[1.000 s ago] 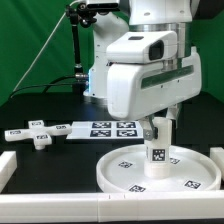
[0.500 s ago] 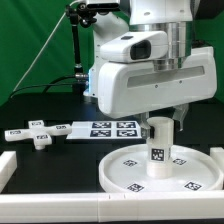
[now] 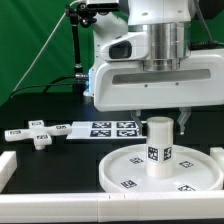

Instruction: Assemble round table

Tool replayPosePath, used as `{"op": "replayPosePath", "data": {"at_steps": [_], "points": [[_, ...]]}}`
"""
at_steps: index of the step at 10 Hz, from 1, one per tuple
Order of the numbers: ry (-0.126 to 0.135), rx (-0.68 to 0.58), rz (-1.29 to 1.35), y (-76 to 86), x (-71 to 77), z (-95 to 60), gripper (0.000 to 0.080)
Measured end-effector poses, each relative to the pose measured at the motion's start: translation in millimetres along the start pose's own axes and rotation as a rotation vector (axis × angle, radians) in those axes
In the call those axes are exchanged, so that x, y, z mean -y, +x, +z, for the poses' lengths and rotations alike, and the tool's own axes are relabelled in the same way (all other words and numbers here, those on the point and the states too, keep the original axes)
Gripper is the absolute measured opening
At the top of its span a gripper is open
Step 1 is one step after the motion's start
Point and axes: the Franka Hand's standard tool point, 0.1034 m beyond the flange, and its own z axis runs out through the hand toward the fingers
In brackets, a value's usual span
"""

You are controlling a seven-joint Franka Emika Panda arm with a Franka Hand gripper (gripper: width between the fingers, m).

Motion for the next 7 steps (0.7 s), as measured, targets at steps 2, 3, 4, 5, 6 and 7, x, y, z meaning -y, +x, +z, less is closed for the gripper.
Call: {"op": "replayPosePath", "data": {"at_steps": [2,3,4,5,6,7], "points": [[0.004,0.001,0.208,-1.1,-1.4,0.6,0.0407],[0.009,0.001,0.289,-1.2,-1.7,0.7,0.0407],[0.009,0.002,0.337,-1.3,-1.8,0.7,0.0407],[0.009,0.003,0.377,-1.4,-1.9,0.8,0.0407],[0.009,0.003,0.409,-1.4,-2.1,0.9,0.0409],[0.009,0.003,0.399,-1.5,-1.8,1.1,0.0409]]}}
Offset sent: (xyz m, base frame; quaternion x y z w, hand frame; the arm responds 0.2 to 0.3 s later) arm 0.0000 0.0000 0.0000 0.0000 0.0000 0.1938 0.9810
